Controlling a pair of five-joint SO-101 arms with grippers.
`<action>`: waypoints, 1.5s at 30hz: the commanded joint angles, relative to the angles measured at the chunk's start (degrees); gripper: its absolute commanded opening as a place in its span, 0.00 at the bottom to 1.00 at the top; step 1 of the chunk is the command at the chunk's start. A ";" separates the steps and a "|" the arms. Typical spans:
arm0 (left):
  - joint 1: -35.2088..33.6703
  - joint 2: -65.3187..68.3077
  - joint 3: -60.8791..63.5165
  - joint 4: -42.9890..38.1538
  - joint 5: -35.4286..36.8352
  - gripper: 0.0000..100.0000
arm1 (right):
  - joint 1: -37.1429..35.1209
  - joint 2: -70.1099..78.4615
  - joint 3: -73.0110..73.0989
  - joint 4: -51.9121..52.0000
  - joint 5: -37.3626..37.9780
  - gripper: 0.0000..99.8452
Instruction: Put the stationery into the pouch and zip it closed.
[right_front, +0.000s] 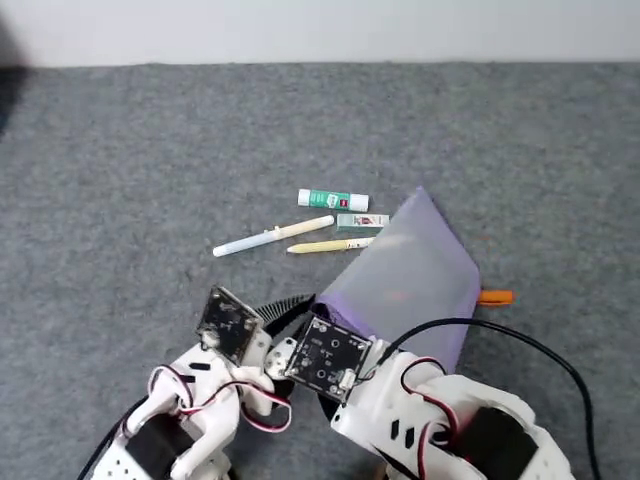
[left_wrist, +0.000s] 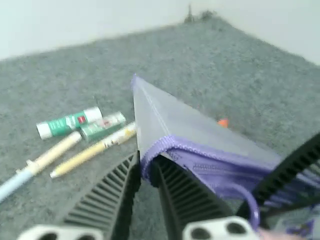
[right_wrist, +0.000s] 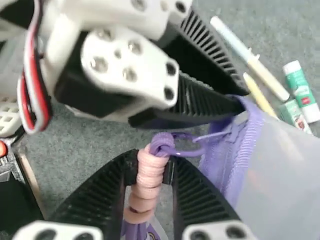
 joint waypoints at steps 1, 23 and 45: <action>-0.35 0.62 0.66 0.00 -0.26 0.01 | 1.89 -0.92 -0.53 1.54 -0.53 0.01; -14.42 0.26 -21.41 13.27 -0.26 0.01 | 18.51 -12.62 -0.35 5.49 10.11 0.01; -33.67 0.26 -35.03 36.75 -14.86 0.01 | 18.77 -13.93 21.19 -31.52 17.32 0.01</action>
